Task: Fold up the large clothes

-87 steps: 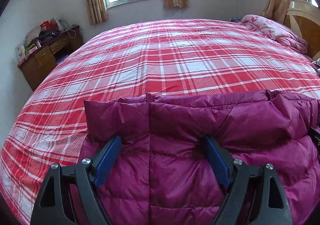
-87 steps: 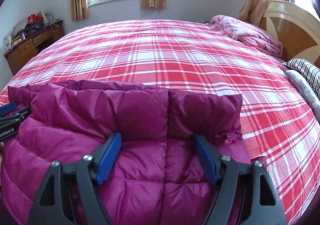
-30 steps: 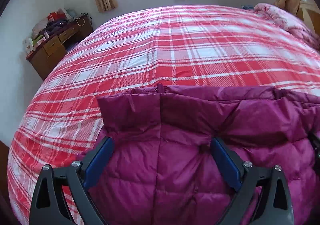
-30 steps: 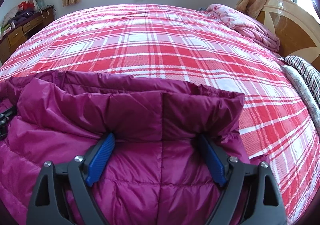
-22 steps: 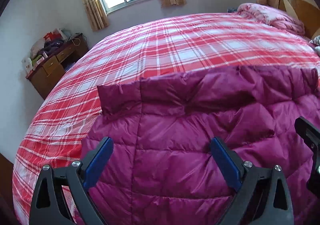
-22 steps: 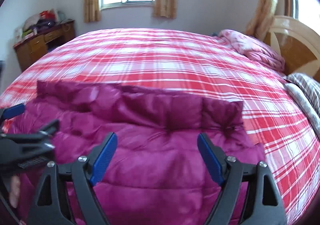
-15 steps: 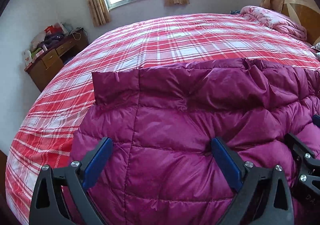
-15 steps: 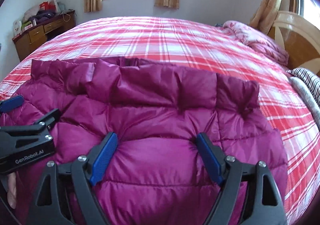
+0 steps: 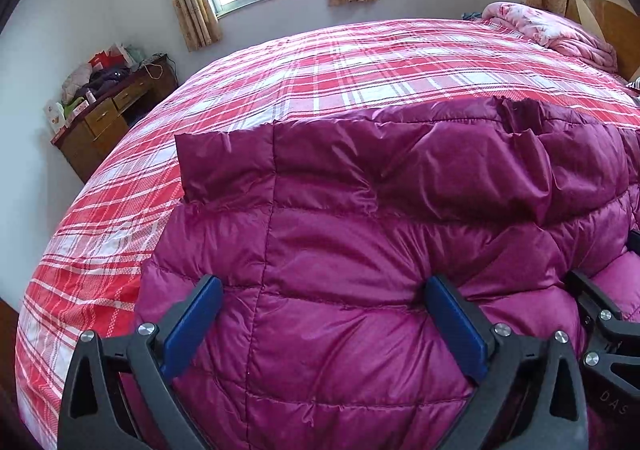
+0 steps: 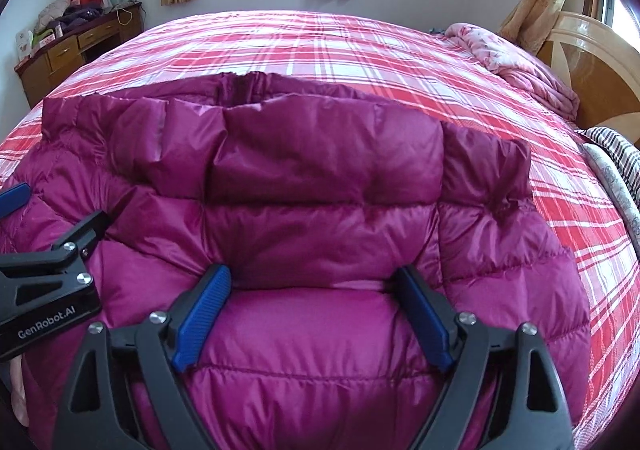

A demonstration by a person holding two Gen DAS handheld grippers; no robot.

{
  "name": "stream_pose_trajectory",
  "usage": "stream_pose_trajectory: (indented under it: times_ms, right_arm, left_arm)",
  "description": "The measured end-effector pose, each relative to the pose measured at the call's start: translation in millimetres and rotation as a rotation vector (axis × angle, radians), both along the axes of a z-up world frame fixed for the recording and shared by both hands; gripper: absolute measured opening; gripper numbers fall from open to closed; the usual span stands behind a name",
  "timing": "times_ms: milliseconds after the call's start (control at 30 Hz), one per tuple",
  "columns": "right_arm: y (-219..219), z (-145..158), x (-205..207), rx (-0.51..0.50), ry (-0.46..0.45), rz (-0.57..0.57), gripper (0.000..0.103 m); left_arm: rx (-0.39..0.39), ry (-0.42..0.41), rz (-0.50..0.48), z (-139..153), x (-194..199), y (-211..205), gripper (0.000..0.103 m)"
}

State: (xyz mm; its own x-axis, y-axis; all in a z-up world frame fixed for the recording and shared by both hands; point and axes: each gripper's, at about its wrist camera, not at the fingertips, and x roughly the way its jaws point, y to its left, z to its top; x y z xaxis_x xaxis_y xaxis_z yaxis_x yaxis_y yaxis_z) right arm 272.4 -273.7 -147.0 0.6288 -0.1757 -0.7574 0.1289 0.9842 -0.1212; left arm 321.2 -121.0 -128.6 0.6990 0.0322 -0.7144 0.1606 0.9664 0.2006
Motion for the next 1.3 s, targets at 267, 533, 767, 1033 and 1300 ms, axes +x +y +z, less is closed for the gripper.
stream_pose_trajectory:
  times_ms: [267,533,767,1033,1300]
  right_arm:
    - [-1,0,4,-0.009,0.006,-0.003,0.087]
    - [2,4,4,-0.006,0.009,0.002,0.088]
    - [22,40,-71,0.026,-0.129,0.046,0.089]
    - [47,2,-84,-0.039,-0.116,0.049,0.09]
    - [52,-1,-84,-0.076,-0.11,0.04,0.091]
  left_arm:
    - [0.0,0.0,-0.001,0,0,0,0.102]
    - [-0.019,0.021,-0.012,3,0,5,0.102]
    - [-0.086,-0.107,0.096,44,-59,89,0.102]
    - [-0.232,0.018,0.164,8,-83,143,0.102]
    - [-0.39,0.051,0.021,-2,-92,135,0.038]
